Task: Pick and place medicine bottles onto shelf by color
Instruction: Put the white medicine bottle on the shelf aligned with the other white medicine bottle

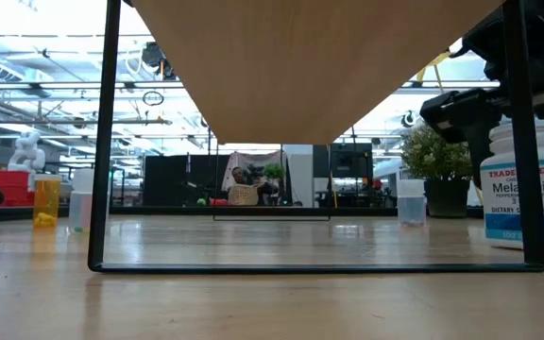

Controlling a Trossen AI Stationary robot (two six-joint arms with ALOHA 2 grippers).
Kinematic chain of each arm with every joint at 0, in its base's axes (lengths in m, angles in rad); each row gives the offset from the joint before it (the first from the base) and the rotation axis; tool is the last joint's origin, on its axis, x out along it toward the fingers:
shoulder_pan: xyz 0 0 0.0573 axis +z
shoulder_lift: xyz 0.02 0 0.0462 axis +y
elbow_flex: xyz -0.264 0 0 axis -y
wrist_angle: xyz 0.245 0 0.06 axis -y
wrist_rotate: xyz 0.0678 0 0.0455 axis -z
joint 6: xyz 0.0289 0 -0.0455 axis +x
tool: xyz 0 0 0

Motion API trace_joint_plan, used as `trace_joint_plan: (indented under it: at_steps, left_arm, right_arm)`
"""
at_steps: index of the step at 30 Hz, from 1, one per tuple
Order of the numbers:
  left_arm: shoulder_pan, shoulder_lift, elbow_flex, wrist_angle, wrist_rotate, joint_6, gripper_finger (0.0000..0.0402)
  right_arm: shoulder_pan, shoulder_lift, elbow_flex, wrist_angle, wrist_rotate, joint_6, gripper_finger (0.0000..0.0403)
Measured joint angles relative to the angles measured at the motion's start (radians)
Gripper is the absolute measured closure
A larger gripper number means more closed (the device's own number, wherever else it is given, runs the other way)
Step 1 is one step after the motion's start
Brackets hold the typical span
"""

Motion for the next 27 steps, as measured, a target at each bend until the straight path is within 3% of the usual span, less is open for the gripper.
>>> trace_joint_plan:
  at_steps: [8, 17, 27]
  left_arm:
    - [0.0, 0.0, 0.0, 0.0, 0.0, 0.0, 0.0062]
    - [0.0, 0.0, 0.0, 0.001, -0.001, 0.008, 0.0062]
    - [0.0, 0.0, 0.0, 0.012, -0.009, 0.008, 0.0062]
  right_arm:
    - [0.0, -0.029, -0.001, -0.022, 0.001, 0.157, 0.0156]
    - [0.0, -0.184, -0.001, -0.153, 0.006, 0.321, 0.0171]
    - [-0.028, -0.376, 0.003, -0.265, 0.136, 0.455, 0.0168]
